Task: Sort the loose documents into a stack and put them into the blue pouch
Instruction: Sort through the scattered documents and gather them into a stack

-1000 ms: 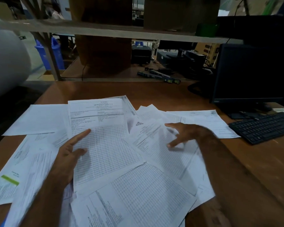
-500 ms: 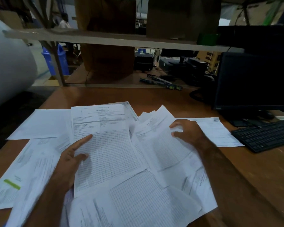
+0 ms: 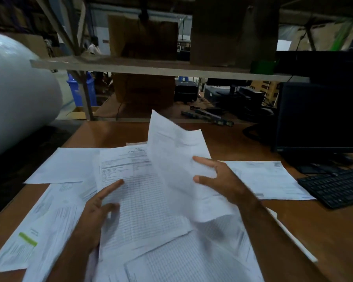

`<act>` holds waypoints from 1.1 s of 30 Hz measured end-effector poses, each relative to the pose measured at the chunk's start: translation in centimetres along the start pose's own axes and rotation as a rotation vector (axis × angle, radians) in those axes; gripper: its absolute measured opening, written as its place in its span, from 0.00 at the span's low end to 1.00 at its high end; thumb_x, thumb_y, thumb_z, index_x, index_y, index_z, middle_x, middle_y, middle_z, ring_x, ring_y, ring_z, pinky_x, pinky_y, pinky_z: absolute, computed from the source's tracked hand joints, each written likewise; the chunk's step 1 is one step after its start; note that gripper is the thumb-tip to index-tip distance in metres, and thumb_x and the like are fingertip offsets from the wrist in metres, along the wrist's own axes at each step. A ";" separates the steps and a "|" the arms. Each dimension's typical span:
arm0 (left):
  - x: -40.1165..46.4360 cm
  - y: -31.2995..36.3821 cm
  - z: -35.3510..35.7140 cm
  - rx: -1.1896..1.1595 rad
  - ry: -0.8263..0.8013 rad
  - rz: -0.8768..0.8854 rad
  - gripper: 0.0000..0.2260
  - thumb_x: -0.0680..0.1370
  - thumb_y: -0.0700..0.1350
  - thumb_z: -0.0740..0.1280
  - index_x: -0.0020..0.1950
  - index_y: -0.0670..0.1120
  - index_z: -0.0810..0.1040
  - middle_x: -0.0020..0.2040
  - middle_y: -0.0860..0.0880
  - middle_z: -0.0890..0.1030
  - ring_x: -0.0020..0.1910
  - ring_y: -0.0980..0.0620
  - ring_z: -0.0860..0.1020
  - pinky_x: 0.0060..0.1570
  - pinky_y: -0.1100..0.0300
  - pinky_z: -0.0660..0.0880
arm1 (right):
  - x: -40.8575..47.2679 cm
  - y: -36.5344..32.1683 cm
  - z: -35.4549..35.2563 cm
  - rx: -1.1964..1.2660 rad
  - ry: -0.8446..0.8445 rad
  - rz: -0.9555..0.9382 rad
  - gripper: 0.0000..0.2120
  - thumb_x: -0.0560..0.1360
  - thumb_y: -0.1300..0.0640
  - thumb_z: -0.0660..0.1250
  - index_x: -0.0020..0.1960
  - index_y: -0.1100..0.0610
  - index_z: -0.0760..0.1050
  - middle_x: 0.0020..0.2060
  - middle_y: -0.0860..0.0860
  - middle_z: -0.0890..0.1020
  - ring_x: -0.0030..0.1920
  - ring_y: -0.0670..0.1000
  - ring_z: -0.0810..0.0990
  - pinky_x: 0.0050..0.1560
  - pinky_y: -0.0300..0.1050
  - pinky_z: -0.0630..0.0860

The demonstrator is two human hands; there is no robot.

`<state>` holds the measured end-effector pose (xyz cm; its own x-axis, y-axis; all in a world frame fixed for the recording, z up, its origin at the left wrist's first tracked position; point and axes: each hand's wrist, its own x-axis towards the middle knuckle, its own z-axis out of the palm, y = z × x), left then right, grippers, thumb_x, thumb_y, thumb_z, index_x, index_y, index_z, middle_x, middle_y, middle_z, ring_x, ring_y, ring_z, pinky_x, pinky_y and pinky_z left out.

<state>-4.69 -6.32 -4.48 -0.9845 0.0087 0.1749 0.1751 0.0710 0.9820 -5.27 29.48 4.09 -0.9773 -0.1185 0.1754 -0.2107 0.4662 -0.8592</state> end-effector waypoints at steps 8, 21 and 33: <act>0.0 0.9 0.2 -0.155 -0.044 -0.071 0.27 0.76 0.26 0.65 0.69 0.49 0.80 0.68 0.60 0.80 0.68 0.59 0.77 0.67 0.61 0.74 | 1.5 0.3 3.2 -0.031 -0.076 -0.016 0.35 0.72 0.48 0.79 0.75 0.42 0.70 0.69 0.35 0.74 0.64 0.34 0.75 0.60 0.29 0.72; -0.8 2.0 -0.3 0.069 -0.069 -0.003 0.25 0.81 0.41 0.69 0.74 0.62 0.71 0.65 0.79 0.70 0.63 0.78 0.69 0.67 0.70 0.69 | 1.4 0.3 11.1 -0.179 -0.106 -0.113 0.31 0.74 0.49 0.77 0.71 0.36 0.68 0.70 0.39 0.65 0.69 0.40 0.65 0.72 0.38 0.63; -0.4 0.4 -0.1 -0.098 -0.135 -0.020 0.22 0.76 0.28 0.67 0.68 0.45 0.80 0.67 0.58 0.80 0.70 0.57 0.75 0.67 0.64 0.72 | -0.3 0.0 9.8 -0.179 -0.138 -0.059 0.30 0.75 0.56 0.76 0.74 0.45 0.73 0.71 0.39 0.74 0.64 0.32 0.71 0.69 0.33 0.69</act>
<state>-4.28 -6.38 -4.17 -0.9782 0.1430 0.1506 0.1486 -0.0250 0.9886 -4.83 20.91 -0.70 -0.9538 -0.2631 0.1450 -0.2796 0.6012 -0.7486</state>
